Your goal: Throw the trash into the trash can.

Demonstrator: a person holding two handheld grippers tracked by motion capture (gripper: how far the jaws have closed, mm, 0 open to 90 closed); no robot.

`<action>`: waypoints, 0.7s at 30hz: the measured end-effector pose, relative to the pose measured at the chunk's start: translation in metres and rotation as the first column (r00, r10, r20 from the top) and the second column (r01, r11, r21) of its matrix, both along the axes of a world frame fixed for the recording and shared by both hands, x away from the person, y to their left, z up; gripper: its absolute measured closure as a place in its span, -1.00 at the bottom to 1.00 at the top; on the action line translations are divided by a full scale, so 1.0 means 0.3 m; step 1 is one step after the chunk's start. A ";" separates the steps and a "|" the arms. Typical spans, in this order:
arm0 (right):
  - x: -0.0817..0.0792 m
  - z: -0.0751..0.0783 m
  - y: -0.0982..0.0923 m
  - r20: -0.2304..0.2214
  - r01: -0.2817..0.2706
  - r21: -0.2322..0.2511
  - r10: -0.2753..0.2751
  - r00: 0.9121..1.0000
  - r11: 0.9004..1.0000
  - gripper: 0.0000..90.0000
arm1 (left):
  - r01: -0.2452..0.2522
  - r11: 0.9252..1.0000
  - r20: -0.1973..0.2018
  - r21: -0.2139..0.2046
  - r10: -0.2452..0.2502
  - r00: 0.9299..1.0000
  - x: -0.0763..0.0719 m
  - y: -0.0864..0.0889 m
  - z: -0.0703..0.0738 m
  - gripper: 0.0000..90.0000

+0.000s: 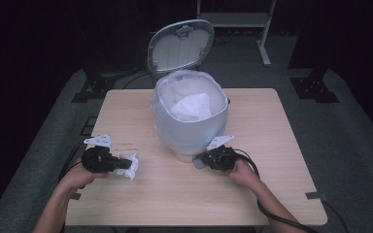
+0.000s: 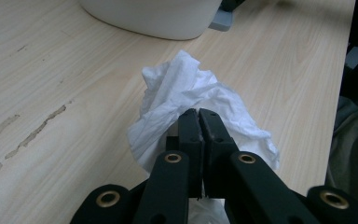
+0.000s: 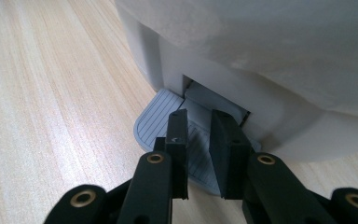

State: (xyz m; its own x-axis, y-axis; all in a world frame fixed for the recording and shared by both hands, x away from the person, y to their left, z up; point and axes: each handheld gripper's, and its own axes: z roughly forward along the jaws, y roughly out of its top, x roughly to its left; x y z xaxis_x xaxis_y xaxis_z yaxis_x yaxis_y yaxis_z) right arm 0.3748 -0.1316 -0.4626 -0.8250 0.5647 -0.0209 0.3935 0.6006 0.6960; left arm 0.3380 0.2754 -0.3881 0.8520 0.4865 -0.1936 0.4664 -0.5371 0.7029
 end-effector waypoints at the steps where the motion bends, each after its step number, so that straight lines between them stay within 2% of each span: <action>1: 0.000 0.000 0.000 0.000 0.000 0.000 0.000 1.000 1.000 0.71 | 0.001 1.000 0.000 0.000 -0.001 1.000 0.000 0.000 0.005 0.97; 10: 0.000 0.002 0.002 -0.004 0.002 -0.006 -0.002 1.000 1.000 0.71 | 0.005 1.000 0.000 0.009 -0.005 1.000 -0.001 -0.003 0.035 0.97; 21: 0.001 0.002 0.001 -0.007 0.003 -0.005 -0.003 1.000 1.000 0.71 | 0.021 1.000 -0.007 -0.007 -0.021 1.000 -0.004 -0.011 0.082 0.96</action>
State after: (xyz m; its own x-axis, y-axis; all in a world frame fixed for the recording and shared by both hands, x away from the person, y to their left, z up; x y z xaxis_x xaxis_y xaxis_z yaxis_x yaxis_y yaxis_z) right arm 0.3751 -0.1313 -0.4620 -0.8236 0.5668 -0.0180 0.4002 0.6033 0.6898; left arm 0.3368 0.2720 -0.3636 0.8605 0.4674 -0.2028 0.4600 -0.5417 0.7035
